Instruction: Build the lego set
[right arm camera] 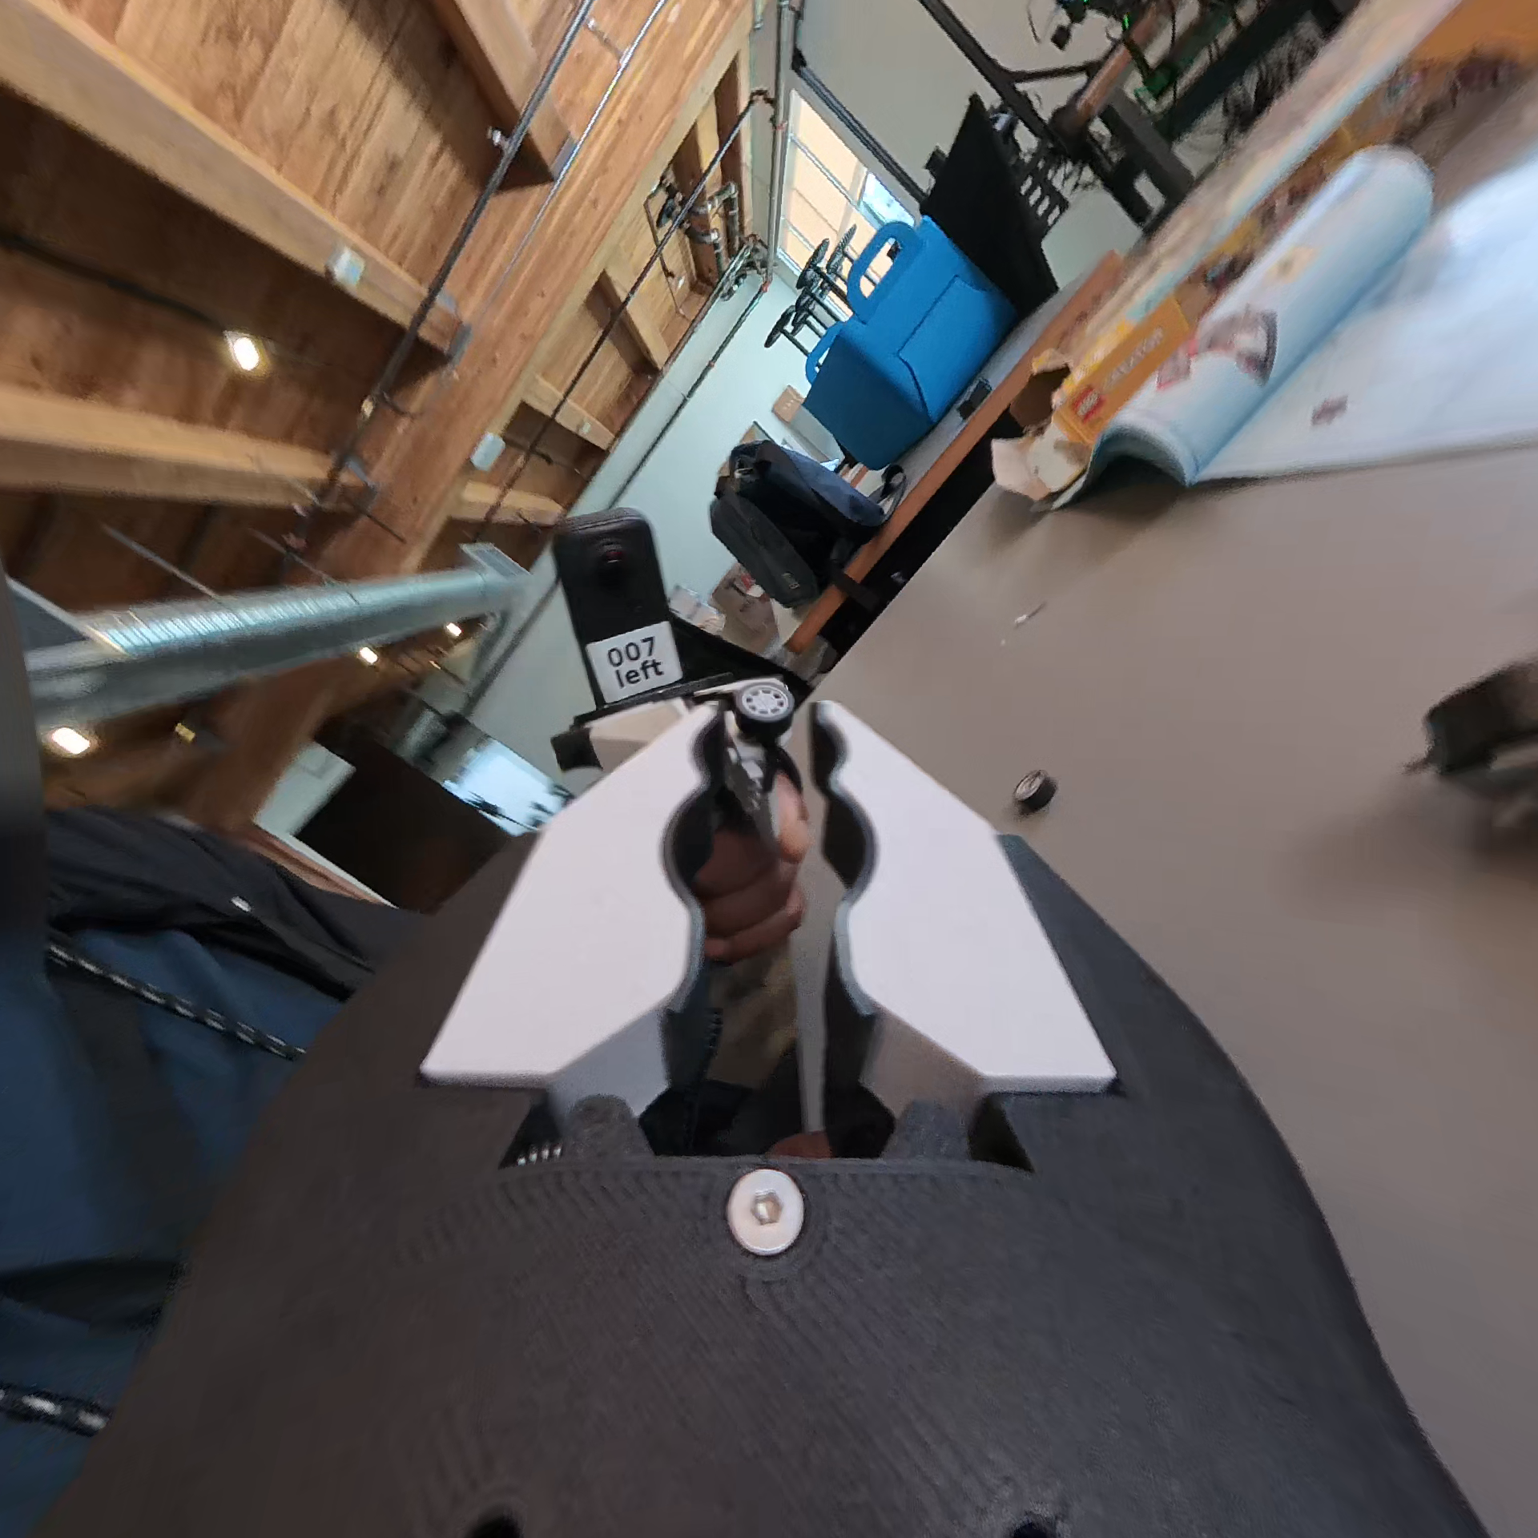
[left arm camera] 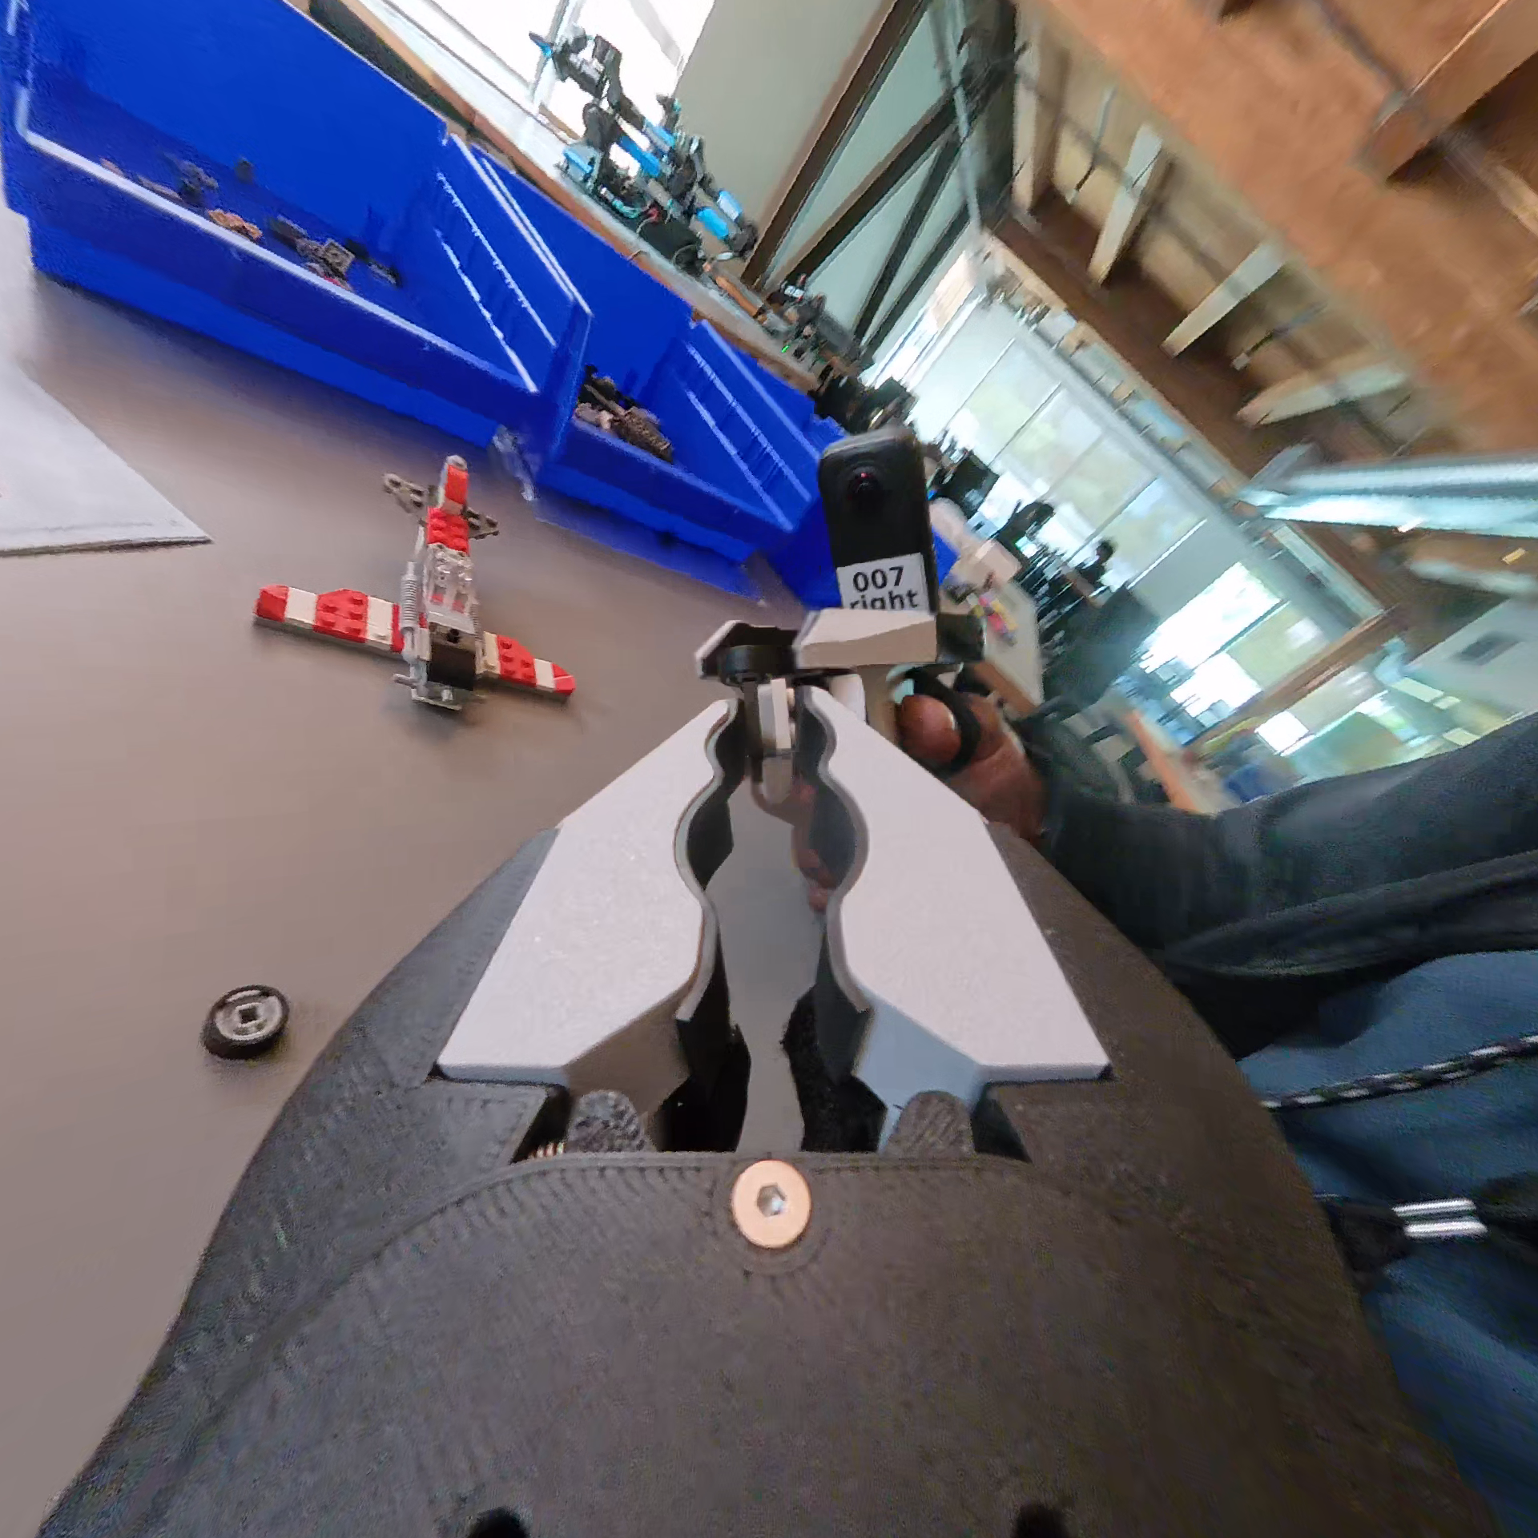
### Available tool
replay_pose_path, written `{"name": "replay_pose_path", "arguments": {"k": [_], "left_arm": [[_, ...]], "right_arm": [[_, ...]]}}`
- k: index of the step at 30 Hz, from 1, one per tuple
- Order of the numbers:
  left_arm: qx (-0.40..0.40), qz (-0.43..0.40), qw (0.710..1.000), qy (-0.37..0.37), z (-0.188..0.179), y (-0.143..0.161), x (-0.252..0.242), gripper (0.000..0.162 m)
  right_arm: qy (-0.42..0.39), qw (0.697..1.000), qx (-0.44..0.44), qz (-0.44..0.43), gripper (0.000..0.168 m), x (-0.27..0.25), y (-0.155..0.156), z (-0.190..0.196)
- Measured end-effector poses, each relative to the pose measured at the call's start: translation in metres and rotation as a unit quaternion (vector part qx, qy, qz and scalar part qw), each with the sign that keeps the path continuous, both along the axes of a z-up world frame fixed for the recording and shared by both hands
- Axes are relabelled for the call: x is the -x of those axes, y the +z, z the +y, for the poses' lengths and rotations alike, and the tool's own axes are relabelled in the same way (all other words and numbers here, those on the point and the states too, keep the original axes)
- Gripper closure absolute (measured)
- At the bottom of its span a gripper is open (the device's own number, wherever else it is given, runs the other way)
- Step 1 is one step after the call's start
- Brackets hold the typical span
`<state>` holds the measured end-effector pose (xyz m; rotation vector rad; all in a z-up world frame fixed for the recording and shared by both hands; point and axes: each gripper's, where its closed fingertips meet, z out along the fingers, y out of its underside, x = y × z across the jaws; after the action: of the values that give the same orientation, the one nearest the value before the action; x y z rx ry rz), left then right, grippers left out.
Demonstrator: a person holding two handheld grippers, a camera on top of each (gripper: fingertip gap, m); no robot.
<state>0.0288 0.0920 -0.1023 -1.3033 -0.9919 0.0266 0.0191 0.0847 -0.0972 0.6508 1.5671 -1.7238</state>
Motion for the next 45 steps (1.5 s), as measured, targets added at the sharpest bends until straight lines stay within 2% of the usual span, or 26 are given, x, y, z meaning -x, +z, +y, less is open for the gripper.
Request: {"name": "replay_pose_path", "arguments": {"k": [2, 6, 10, 15, 22, 26, 28, 45], "left_arm": [[-0.047, -0.012, 0.999, -0.001, -0.006, 0.005, 0.001, 0.151], [-0.154, -0.057, 0.986, -0.022, -0.012, 0.009, 0.000, 0.151], [-0.251, -0.106, 0.961, -0.035, -0.014, 0.008, 0.003, 0.151], [-0.268, -0.114, 0.956, -0.041, -0.010, 0.009, 0.002, 0.151], [-0.272, -0.123, 0.953, -0.057, 0.002, 0.009, -0.001, 0.151], [-0.287, -0.126, 0.948, -0.061, 0.004, 0.010, -0.002, 0.150], [-0.291, -0.126, 0.946, -0.066, 0.005, 0.011, -0.003, 0.151], [-0.302, -0.128, 0.941, -0.084, 0.008, 0.013, -0.005, 0.151]], "right_arm": [[-0.011, 0.999, -0.002, 0.048, 0.133, 0.004, 0.004, 0.004], [-0.041, 0.980, -0.019, 0.193, 0.122, 0.008, 0.009, 0.009], [-0.062, 0.929, -0.064, 0.359, 0.114, 0.003, 0.007, 0.004], [-0.075, 0.856, -0.105, 0.500, 0.106, -0.006, -0.001, -0.005], [-0.084, 0.817, -0.111, 0.560, 0.107, -0.015, -0.003, -0.013], [-0.098, 0.797, -0.113, 0.585, 0.126, -0.015, -0.001, -0.011], [-0.107, 0.794, -0.107, 0.589, 0.135, -0.015, 0.003, -0.009], [-0.102, 0.784, -0.108, 0.603, 0.137, -0.018, 0.004, -0.006]]}}
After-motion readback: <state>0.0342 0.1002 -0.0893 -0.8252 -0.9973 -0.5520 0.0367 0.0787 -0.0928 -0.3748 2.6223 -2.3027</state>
